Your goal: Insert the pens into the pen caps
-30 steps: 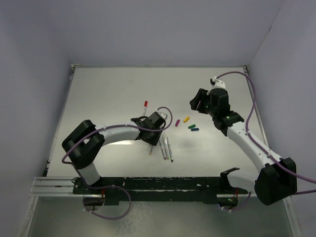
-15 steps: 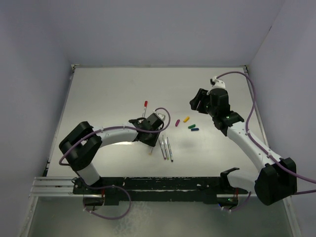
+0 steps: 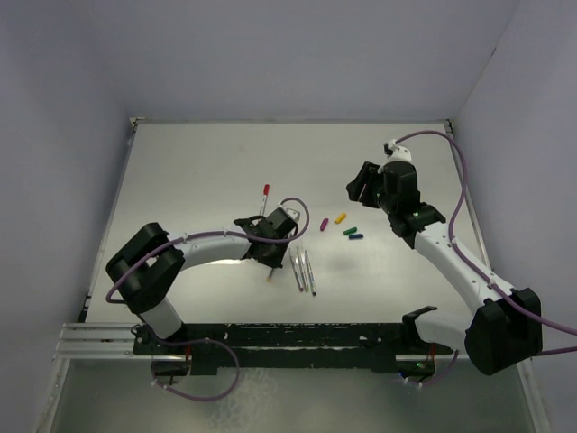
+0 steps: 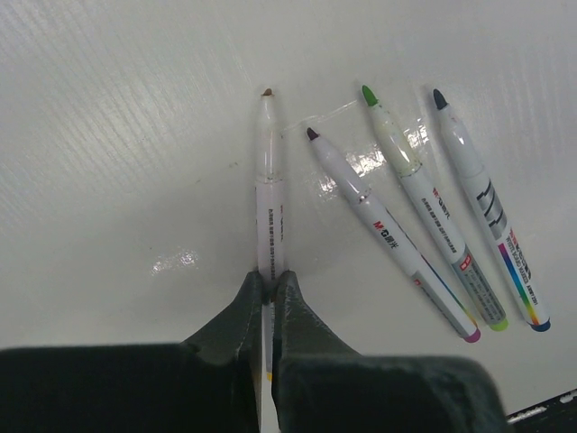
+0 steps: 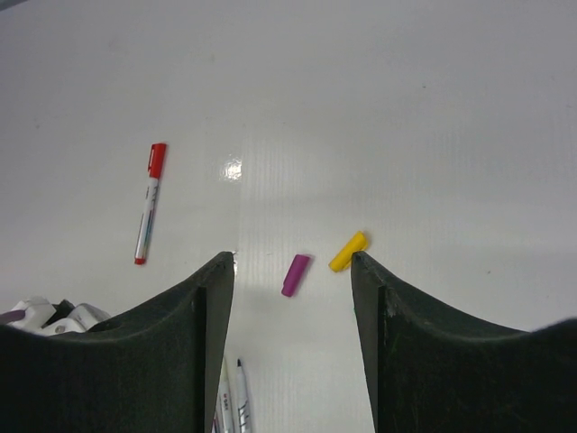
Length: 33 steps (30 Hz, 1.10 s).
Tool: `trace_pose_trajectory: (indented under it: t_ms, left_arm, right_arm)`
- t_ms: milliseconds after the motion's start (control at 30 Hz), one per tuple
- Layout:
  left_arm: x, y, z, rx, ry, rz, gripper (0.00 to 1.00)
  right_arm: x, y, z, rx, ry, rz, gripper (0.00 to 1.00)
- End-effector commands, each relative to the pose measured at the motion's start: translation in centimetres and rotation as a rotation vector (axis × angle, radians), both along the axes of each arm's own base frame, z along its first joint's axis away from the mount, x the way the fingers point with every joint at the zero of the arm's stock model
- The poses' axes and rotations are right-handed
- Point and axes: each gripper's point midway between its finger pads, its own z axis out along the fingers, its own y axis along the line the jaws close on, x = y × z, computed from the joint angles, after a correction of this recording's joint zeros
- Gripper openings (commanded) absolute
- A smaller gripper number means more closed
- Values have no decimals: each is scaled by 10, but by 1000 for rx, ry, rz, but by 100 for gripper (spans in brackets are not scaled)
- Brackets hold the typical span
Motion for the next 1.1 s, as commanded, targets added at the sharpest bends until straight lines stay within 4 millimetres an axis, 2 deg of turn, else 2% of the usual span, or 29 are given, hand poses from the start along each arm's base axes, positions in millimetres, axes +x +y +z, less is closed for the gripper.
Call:
trace_pose_trajectory:
  t_ms: [0,133,267,433,467,500,667,900,1067]
  left_arm:
    - [-22,12,-19,47,98,-8,0]
    - [-21,12,-20,54,95,-16,0]
    - [-9,12,-6,62,36,-22,0]
    - [9,10,24,40,-78,-17,0]
    - [12,9,30,32,-97,-18,0]
    - [15,8,35,26,-114,-16,0]
    - [25,6,60,-16,-196,1,0]
    - [32,5,93,-113,-322,-10,0]
    - [38,-3,140,-302,-513,-42,0]
  right_arm:
    - [3,-1,10,14,-25,-11,56]
    - [6,-5,5,-17,22,-37,50]
    - [9,-5,-9,-42,80,-38,44]
    - [12,-4,-41,-82,191,-37,37]
    - [9,-8,-53,-108,232,-53,35]
    - [16,-12,-48,-124,227,-84,35]
    - [21,-8,-72,-138,297,-89,34]
    - [28,-1,-93,-144,354,-106,36]
    - [28,12,-108,-153,396,-92,40]
